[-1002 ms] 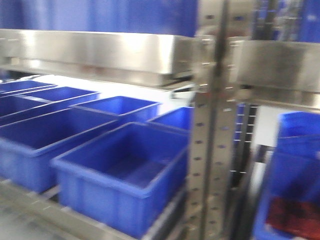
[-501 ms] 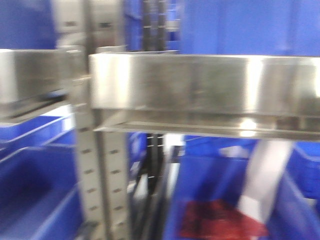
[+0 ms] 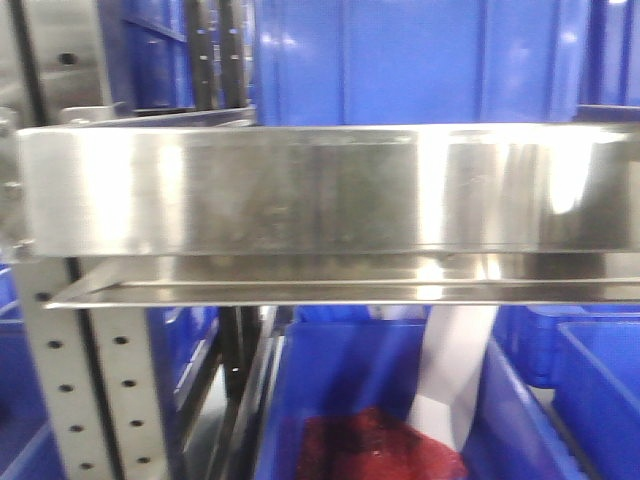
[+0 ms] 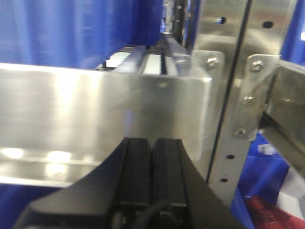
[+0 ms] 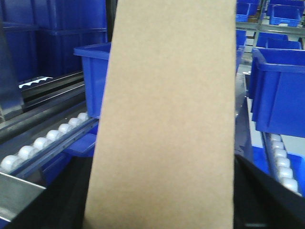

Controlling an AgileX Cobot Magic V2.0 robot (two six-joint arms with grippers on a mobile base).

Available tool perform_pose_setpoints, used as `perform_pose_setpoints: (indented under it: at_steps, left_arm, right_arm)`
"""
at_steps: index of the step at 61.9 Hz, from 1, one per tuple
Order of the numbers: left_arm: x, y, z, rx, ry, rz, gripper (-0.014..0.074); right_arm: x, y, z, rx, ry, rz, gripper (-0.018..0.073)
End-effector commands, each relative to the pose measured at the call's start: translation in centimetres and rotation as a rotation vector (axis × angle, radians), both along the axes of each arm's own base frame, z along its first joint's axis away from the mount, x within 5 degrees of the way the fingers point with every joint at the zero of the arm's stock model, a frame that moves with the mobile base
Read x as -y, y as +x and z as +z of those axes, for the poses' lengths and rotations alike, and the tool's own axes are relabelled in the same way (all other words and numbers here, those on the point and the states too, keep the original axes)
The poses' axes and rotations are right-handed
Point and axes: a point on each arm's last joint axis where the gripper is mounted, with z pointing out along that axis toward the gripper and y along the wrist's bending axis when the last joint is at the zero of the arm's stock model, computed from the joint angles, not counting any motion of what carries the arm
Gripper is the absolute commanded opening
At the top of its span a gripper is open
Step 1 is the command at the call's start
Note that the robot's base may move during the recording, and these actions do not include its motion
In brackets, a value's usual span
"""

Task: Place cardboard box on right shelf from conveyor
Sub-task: 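Drive alongside the rack and stop facing the steel shelf lane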

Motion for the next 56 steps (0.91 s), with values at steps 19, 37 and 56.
perform_pose_setpoints:
  at_steps: [19, 37, 56]
  left_arm:
    - [-0.07, -0.06, 0.57, 0.093, -0.009, 0.009, -0.0116]
    - [-0.07, -0.06, 0.57, 0.093, -0.009, 0.009, -0.0116]
    - [-0.07, -0.06, 0.57, 0.093, -0.009, 0.009, -0.0116]
  right_arm:
    - [-0.07, -0.07, 1.76, 0.126, 0.009, 0.012, 0.0253]
    - [-0.07, -0.07, 1.76, 0.126, 0.009, 0.012, 0.0253]
    - [-0.07, -0.07, 1.76, 0.126, 0.009, 0.012, 0.0253]
